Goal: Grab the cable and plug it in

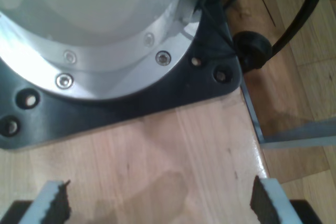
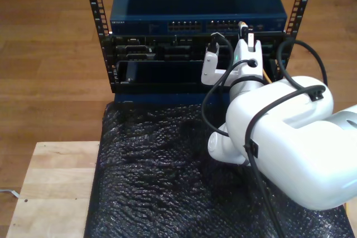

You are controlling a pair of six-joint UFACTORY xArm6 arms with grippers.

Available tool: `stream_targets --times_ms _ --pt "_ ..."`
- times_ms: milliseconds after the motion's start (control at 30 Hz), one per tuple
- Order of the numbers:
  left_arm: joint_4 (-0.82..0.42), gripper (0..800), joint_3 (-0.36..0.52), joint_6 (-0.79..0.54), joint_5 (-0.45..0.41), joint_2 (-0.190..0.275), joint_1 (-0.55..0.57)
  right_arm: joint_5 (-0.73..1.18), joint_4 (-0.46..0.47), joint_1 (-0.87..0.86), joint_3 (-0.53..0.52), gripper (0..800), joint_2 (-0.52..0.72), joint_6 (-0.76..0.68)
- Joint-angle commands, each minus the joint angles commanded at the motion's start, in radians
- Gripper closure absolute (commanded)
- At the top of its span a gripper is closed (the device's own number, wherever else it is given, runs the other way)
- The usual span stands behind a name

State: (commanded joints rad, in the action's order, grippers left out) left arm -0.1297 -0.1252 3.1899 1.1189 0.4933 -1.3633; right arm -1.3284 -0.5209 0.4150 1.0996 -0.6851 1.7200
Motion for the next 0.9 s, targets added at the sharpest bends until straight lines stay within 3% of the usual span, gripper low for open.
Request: stream_targets --times_ms 900 --pt "0.000 0 0.000 0.000 0.000 0.000 0.000 -0.002 0.000 0.006 0.021 800 -0.026 -0.002"
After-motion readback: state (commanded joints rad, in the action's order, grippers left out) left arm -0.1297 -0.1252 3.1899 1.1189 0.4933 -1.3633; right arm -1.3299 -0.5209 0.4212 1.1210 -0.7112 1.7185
